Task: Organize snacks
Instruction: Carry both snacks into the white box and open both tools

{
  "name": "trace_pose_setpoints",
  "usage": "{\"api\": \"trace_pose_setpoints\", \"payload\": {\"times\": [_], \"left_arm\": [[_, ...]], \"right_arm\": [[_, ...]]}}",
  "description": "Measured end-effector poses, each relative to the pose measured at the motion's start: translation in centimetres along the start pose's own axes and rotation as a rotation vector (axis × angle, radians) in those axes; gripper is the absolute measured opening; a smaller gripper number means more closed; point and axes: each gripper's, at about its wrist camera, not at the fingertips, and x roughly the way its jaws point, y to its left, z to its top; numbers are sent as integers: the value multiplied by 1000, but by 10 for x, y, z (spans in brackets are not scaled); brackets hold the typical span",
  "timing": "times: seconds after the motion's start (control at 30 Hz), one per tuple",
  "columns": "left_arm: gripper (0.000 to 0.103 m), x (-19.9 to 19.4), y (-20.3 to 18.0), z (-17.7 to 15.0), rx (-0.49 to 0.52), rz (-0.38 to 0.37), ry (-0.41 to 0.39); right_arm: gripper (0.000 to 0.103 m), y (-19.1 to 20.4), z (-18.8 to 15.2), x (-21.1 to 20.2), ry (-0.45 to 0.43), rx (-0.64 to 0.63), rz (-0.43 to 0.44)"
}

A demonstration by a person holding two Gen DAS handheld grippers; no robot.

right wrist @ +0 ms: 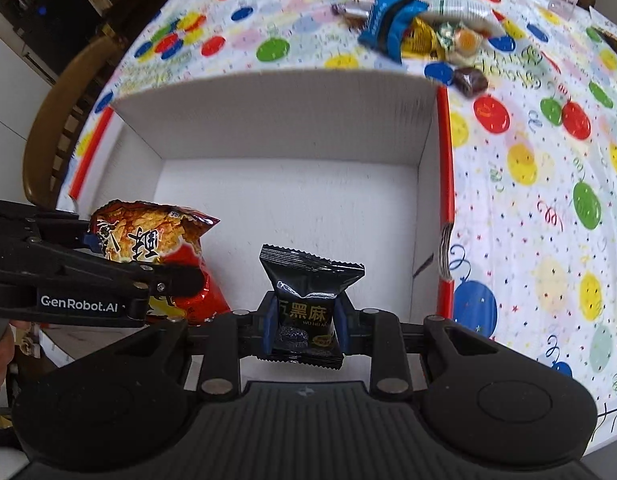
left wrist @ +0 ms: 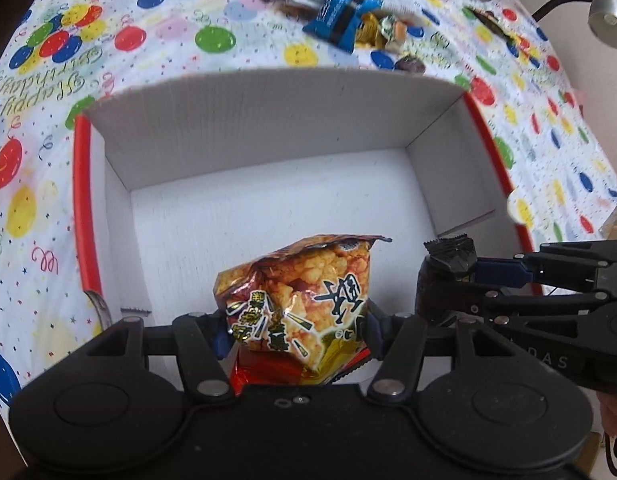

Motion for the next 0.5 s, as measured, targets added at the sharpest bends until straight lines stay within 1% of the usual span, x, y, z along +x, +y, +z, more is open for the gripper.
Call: {"api": "trace_pose_setpoints", "payload": {"times": [0.37, 0.5], "left_arm": [[60, 24, -4, -6, 11, 27, 47], [64, 27, -3, -8, 4, 33, 49]], "right_arm": [[29, -1, -4, 20, 39, 9, -8], [29, -1, -6, 22, 36, 8, -5]]}}
